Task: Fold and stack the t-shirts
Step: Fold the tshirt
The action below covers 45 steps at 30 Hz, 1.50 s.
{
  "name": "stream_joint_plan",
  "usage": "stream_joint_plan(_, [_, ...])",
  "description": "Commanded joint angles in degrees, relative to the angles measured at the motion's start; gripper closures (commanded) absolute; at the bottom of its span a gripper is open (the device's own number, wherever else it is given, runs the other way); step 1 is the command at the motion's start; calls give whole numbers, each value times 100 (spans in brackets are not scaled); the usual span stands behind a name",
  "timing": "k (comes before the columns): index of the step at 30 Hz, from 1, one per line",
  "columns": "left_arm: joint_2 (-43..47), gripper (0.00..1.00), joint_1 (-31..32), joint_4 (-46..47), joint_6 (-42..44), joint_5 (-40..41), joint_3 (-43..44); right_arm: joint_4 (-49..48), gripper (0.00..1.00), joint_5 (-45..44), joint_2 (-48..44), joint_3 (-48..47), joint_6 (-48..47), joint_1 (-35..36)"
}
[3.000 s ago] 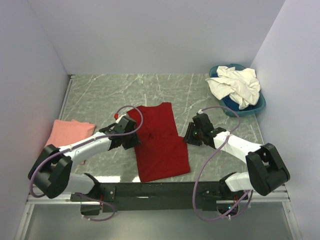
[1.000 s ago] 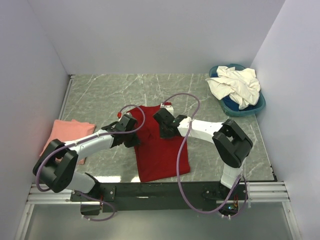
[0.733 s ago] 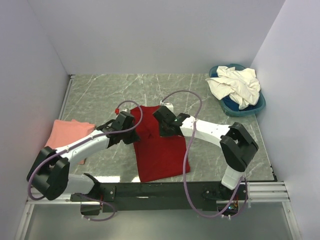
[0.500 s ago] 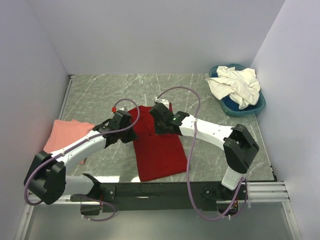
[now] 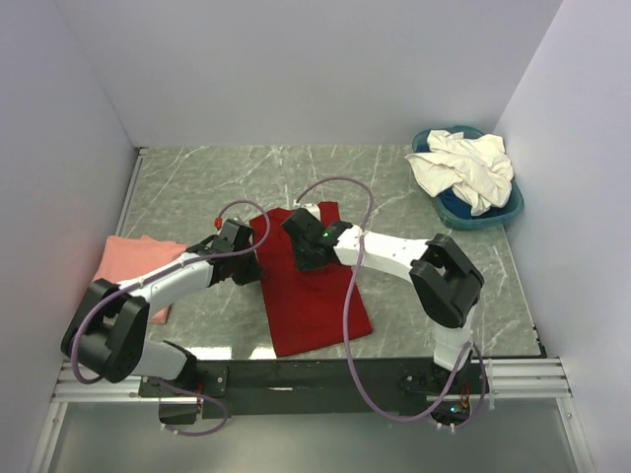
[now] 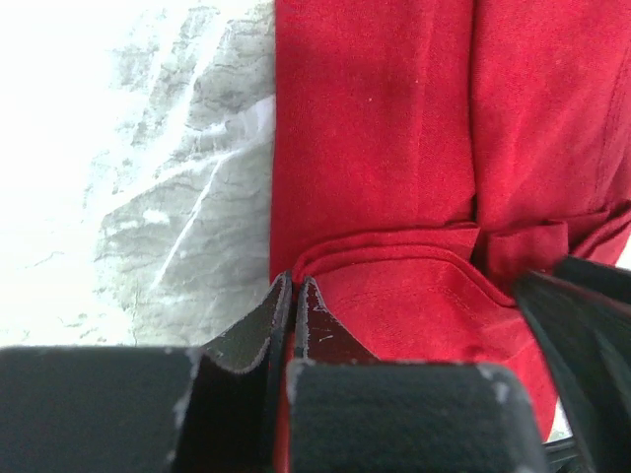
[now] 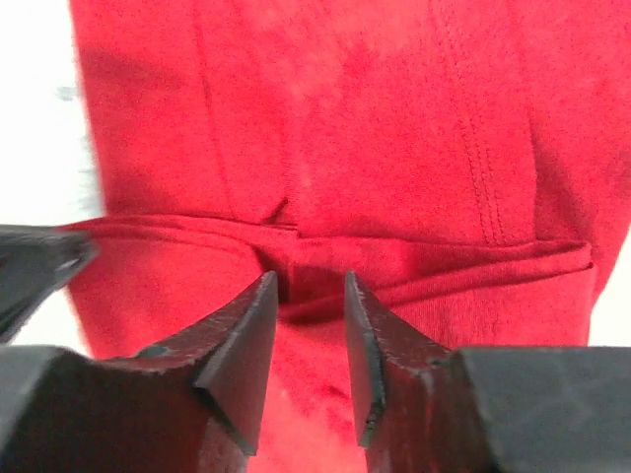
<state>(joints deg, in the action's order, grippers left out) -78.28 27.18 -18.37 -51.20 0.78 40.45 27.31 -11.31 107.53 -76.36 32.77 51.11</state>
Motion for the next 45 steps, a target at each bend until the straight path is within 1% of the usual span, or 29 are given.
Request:
stream_joint_plan(1, [-91,99,-37,387,137,-174,42,-15,58,-222,-662,137,-43,-75])
stream_joint_plan(3, [-82,99,-37,387,154,-174,42,-129,57,-153,-1109,348,-17,-232])
stream_joint_plan(5, [-65,99,-46,387,163,-157,25,-313,57,-73,-1530,752,-17,-408])
stream_joint_plan(6, [-56,99,-46,396,163,-157,16,-340,58,-64,-1628,980,-25,-618])
stream_joint_plan(8, [-73,99,-46,413,163,-174,16,-410,60,58,-1717,1149,-69,-839])
stream_joint_plan(10, [-99,99,-46,439,163,-183,-2,-489,60,181,-1700,1376,-183,-1111])
stream_joint_plan(13, [-117,99,-55,457,163,-192,7,-691,60,278,-1639,1597,-315,-1313])
stream_joint_plan(21, [-126,99,-55,466,145,-236,16,-1026,58,612,-1041,1580,-395,-1429])
stream_joint_plan(25, [-100,99,-46,440,145,-201,7,-1035,60,595,-804,1519,-333,-1437])
stream_joint_plan(26, [-91,99,-46,440,145,-201,7,-1017,63,560,-760,1519,-324,-1446])
stream_joint_plan(28, [-65,99,-55,431,154,-192,-2,-1017,72,534,-794,1554,-280,-1490])
stream_joint_plan(29, [-65,99,-55,422,145,-192,-10,-1035,86,542,-829,1580,-263,-1508])
stream_joint_plan(31, [-29,99,-55,413,137,-183,-28,-1026,98,525,-926,1659,-237,-1569])
stream_joint_plan(32, [5,99,-46,396,145,-174,-19,-991,100,472,-970,1677,-219,-1595])
stream_joint_plan(36, [24,99,-55,387,154,-113,-63,-1052,100,463,-1137,1913,-175,-1771])
stream_joint_plan(41, [-73,99,-55,492,128,-157,-160,-1227,100,691,-1119,2045,-157,-1868])
stream_joint_plan(42, [-65,99,-64,510,119,-165,-169,-1272,97,735,-1163,2072,-149,-1877])
stream_joint_plan(43, [-65,99,-64,510,119,-157,-186,-1281,90,770,-1216,2064,-131,-1868])
stream_joint_plan(45, [-56,99,-64,501,110,-165,-178,-1316,82,797,-1278,2063,-140,-1868])
